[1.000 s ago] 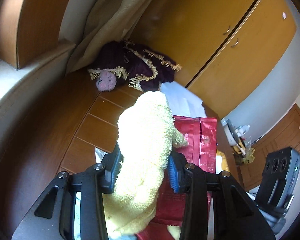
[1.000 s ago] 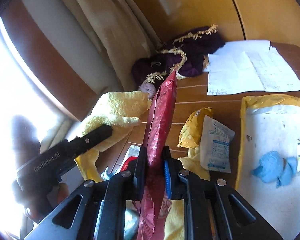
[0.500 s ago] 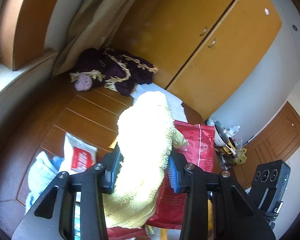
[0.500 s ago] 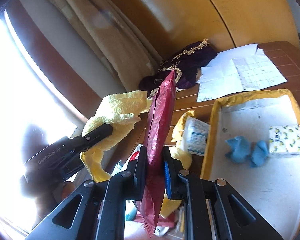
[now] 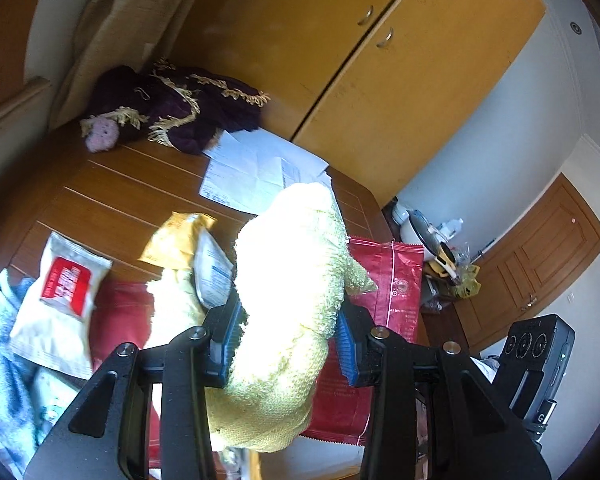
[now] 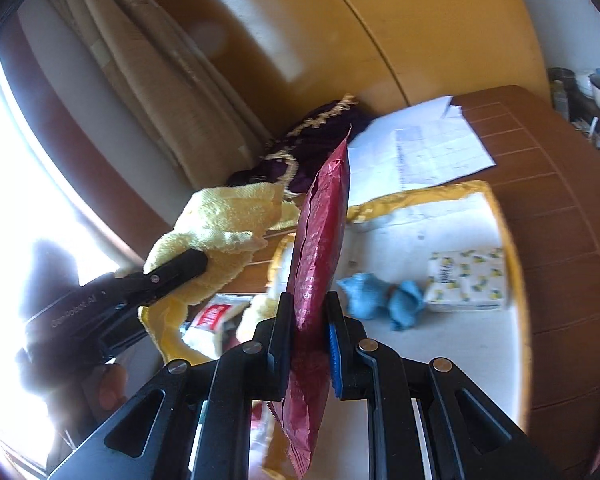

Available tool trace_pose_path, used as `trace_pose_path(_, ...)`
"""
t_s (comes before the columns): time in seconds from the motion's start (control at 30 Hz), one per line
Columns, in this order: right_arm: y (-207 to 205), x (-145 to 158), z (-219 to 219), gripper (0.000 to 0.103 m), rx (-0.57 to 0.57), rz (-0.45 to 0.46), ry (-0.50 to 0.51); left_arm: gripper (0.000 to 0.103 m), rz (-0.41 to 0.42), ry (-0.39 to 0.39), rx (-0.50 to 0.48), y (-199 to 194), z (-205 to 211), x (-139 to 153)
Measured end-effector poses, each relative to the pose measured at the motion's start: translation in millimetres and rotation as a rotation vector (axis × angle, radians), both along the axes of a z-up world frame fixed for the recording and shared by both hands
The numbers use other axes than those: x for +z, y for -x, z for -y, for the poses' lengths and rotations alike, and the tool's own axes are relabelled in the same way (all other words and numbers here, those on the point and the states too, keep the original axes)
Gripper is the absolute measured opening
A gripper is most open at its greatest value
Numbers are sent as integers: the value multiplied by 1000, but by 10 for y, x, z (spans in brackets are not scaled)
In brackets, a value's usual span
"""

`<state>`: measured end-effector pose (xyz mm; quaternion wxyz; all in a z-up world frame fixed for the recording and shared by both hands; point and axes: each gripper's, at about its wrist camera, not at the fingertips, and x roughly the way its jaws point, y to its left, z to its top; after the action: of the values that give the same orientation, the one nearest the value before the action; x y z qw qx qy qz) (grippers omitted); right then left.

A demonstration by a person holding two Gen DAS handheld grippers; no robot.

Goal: Organize soft objects

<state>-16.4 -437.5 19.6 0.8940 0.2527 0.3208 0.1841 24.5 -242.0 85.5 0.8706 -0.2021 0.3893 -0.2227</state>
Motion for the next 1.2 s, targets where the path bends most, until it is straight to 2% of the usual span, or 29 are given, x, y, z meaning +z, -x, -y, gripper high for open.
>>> trace_pose_path(0.57,-54,-259,244,16,-80,-96,79,37,-103,-23,-70,-96,536,-308)
trace_pose_path(1.2,-138,-397,311,16,-116,-147,121,37,-167,-51,-59,-228,675,-589)
